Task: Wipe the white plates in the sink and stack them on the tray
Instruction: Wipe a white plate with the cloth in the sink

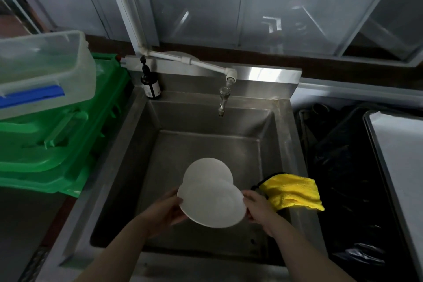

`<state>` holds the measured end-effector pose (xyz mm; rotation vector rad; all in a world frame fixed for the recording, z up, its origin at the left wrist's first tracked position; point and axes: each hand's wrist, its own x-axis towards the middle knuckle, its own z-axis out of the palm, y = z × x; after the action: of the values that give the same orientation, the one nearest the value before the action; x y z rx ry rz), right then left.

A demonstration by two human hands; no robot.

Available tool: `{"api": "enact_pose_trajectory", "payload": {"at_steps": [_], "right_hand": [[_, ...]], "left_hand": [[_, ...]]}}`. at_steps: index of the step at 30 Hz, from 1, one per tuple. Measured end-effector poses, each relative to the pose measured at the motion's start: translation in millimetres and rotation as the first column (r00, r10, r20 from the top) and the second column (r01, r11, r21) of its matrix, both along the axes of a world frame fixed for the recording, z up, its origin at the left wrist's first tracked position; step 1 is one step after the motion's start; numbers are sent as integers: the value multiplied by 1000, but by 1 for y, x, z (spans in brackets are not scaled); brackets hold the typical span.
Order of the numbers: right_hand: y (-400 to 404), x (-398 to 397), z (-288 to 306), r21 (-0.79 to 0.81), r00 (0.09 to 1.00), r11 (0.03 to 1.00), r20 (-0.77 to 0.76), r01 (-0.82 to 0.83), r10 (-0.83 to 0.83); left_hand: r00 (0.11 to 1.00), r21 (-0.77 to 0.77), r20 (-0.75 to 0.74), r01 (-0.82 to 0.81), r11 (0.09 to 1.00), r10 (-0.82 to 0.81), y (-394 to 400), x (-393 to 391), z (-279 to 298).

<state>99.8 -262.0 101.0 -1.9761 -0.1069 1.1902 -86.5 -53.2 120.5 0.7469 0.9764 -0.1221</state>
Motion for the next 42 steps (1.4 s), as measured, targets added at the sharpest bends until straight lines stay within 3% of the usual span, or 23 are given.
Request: {"api": "enact_pose_trajectory", "payload": {"at_steps": [5, 8, 10, 12, 15, 18, 20, 24, 31, 39, 42], "right_hand": [[-3, 12, -15, -59, 995, 996, 72, -64, 68], [-12, 26, -25, -193, 913, 961, 322, -197, 252], [-19, 37, -27, -351, 731, 884, 507, -308, 456], [-24, 46, -27, -558, 456, 734, 575, -389, 679], [-24, 59, -27, -824, 90, 403, 402, -398, 911], [-20, 67, -28, -923, -49, 178, 207, -342, 977], [-14, 73, -33, -956, -68, 98, 121, -275, 990], [-8, 80, -40, -982, -16, -21, -19, -187, 1000], [-11, 77, -39, -969, -94, -135, -118, -206, 989], [-15, 66, -22, -963, -48, -31, -19, -268, 999], [-10, 62, -5, -948, 15, 88, 88, -307, 996]], "left_hand": [[998, 65, 63, 11, 998, -15, -13, -3, 6], [999, 133, 42, -33, 991, 28, -14, -4, 2], [998, 172, 47, -58, 983, 51, -12, -5, 1], [996, 199, 60, -75, 977, 64, -11, -6, 3], [993, 232, 77, -101, 967, 86, -8, -9, 4], [989, 261, 92, -139, 955, 119, -7, -12, 8], [985, 279, 108, -160, 947, 135, -7, -15, 13], [983, 304, 139, -160, 939, 122, -8, -23, 21], [977, 328, 152, -190, 925, 147, -7, -35, 27], [962, 269, 216, -221, 937, 165, -5, -40, 29], [957, 256, 250, -211, 943, 146, -6, -39, 32]]}}
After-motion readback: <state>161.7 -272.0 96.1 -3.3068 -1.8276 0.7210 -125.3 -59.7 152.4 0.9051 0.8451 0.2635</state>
